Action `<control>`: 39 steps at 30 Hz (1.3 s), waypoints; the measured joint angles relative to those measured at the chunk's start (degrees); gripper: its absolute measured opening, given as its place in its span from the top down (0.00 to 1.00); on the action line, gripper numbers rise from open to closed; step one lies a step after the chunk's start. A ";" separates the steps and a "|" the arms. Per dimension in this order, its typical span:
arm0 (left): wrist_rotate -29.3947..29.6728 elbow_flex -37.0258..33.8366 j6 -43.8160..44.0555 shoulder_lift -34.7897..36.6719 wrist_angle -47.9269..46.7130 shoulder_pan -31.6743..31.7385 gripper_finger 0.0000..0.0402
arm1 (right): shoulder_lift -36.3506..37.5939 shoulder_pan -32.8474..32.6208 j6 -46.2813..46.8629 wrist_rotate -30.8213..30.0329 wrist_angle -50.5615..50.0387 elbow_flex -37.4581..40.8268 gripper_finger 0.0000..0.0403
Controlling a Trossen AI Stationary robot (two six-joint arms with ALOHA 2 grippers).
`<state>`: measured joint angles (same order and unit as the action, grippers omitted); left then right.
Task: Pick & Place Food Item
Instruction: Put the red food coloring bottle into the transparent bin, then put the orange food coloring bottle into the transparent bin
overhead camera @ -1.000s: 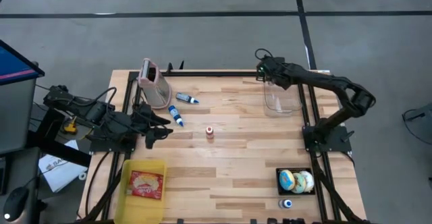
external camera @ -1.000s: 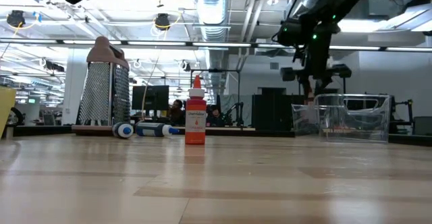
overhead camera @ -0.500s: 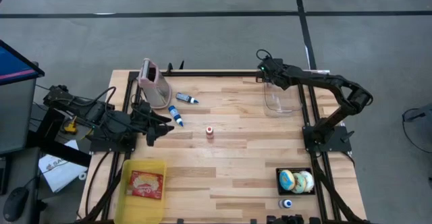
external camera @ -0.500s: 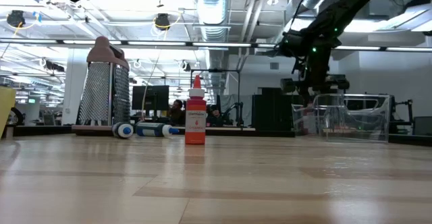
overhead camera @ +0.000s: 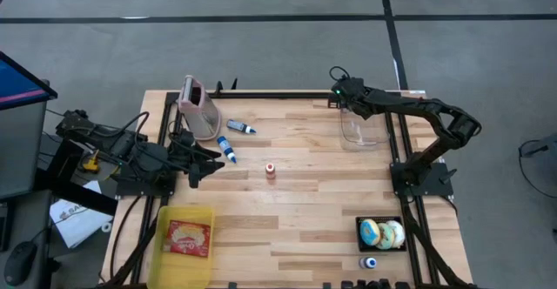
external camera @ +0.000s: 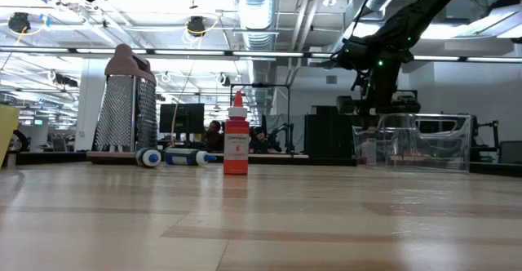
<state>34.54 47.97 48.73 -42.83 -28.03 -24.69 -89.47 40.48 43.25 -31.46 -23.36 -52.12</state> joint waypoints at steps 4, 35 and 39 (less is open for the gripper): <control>-0.02 0.00 0.00 0.00 0.02 0.00 0.42 | -0.11 -0.40 -0.03 0.02 -0.41 0.07 0.56; -11.46 0.00 -6.61 0.00 -0.02 -0.15 0.42 | 13.52 -48.64 -1.74 7.78 11.83 0.01 0.58; -13.11 0.00 -6.93 -0.09 -0.15 -1.23 0.42 | 8.78 -51.85 2.24 9.85 16.84 -0.02 0.56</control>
<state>21.43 47.97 41.80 -42.92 -28.18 -25.92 -80.70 -11.38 45.49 -21.61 -6.52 -52.14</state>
